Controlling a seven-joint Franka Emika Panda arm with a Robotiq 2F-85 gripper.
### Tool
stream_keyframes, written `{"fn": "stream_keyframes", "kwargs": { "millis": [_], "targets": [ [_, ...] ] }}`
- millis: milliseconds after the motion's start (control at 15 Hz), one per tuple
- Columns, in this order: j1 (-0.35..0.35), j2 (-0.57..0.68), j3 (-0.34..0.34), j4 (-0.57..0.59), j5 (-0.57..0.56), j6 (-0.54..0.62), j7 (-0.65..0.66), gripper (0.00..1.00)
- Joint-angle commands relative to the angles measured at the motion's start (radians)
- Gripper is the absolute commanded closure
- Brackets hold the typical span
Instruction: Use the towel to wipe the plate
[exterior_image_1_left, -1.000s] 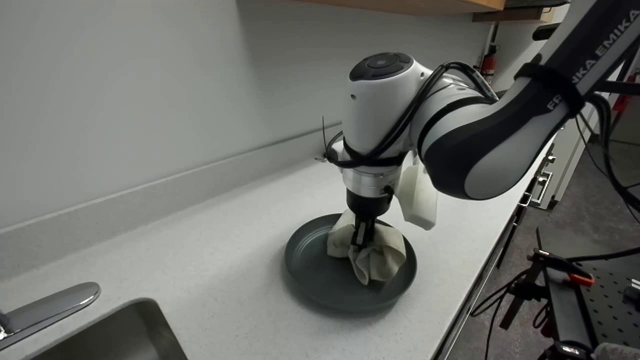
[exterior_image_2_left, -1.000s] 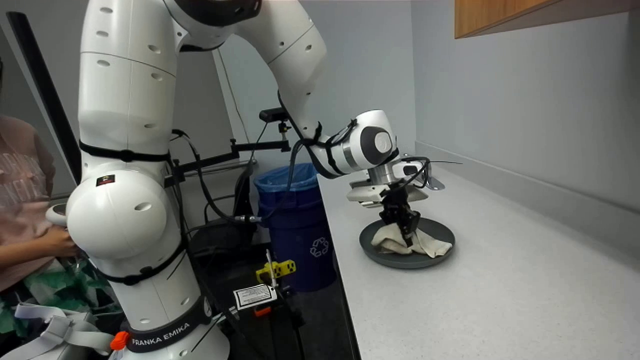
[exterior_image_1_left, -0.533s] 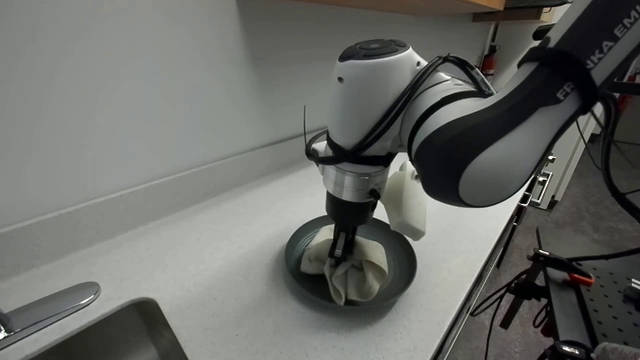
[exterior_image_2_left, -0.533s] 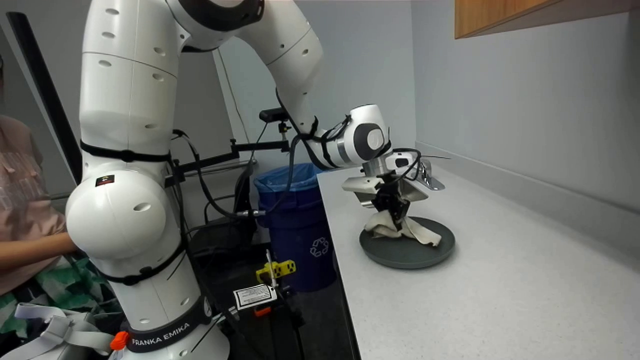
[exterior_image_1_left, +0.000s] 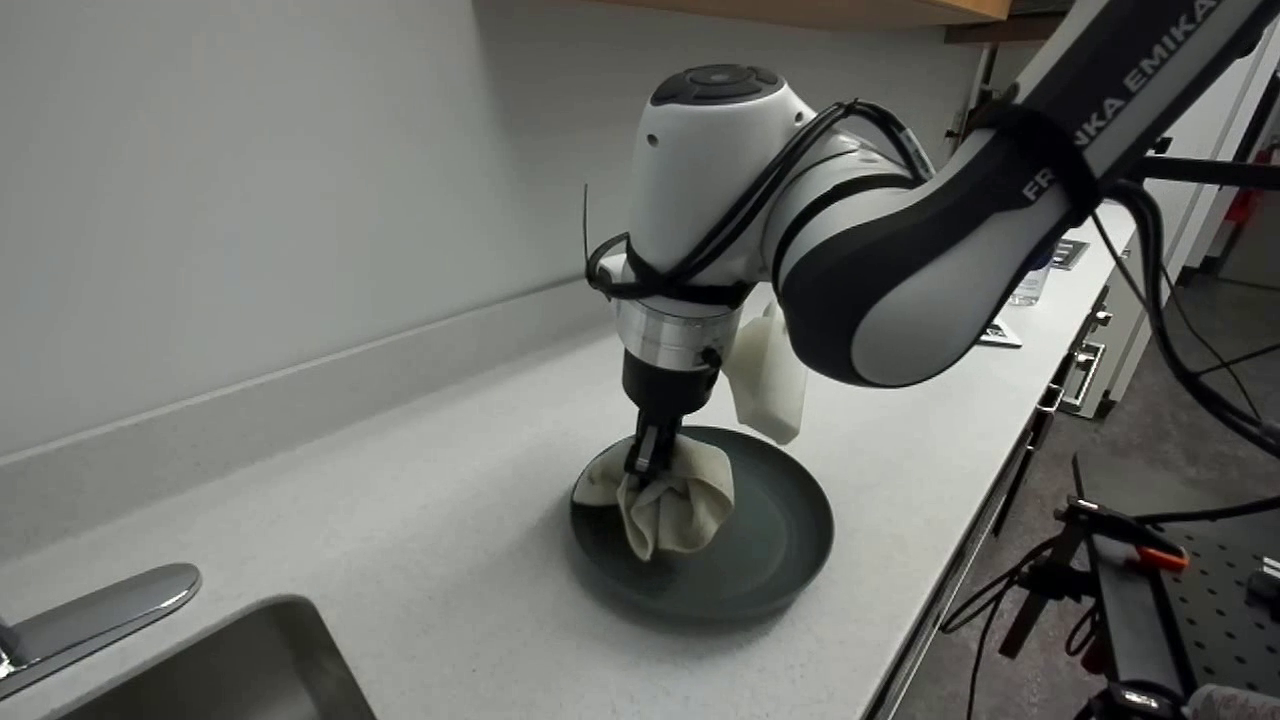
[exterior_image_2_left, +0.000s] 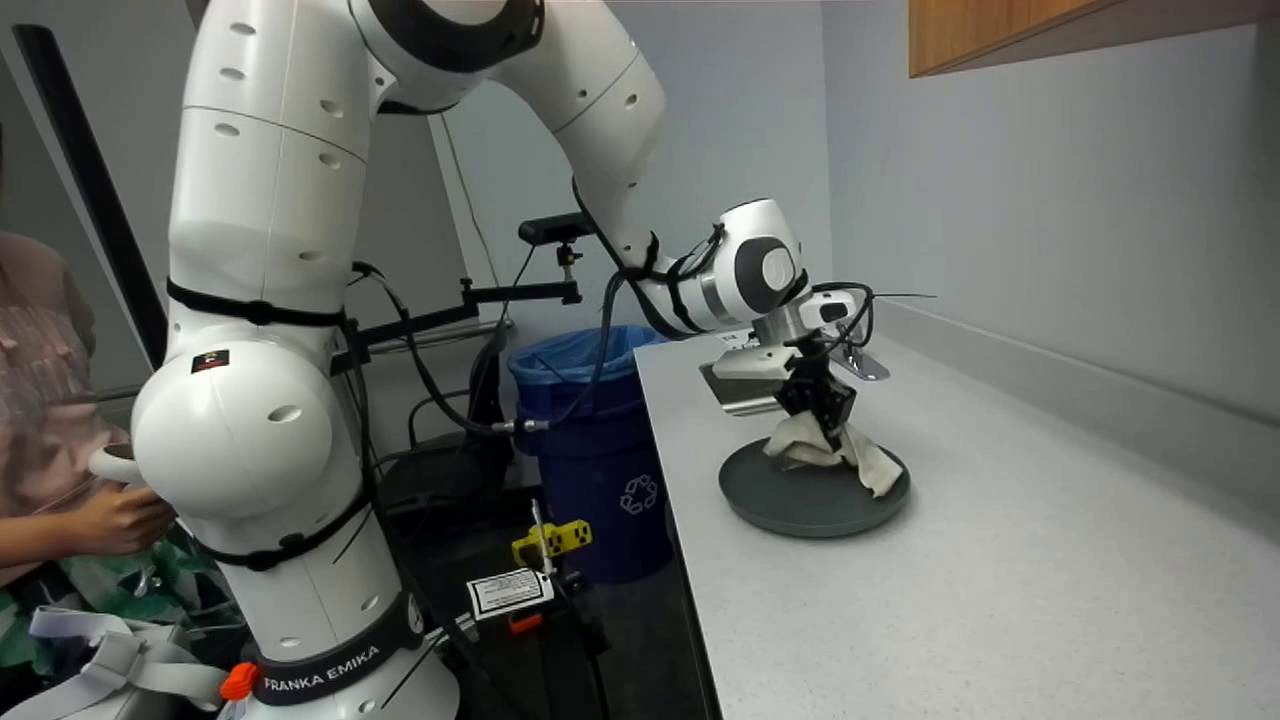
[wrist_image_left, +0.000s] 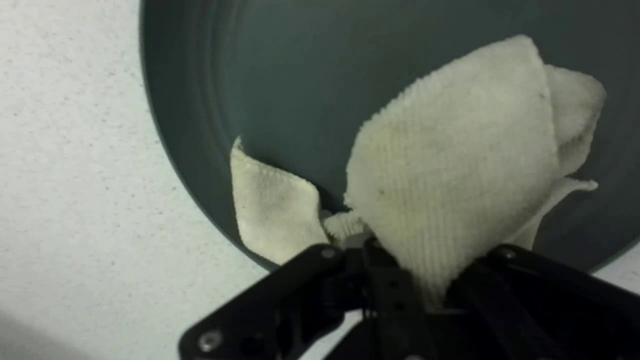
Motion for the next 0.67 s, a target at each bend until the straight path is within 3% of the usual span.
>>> {"fn": "stream_keyframes", "kwargs": {
  "millis": [0,267,600],
  "targets": [
    [0.009,-0.015,-0.065,-0.037,-0.068,0.006,0.02,0.97],
    [0.013,-0.054,-0.104,-0.112,-0.111,0.002,0.049,0.97],
    [0.004,-0.082,-0.048,-0.189,-0.065,0.0,0.027,0.97]
  ]
}}
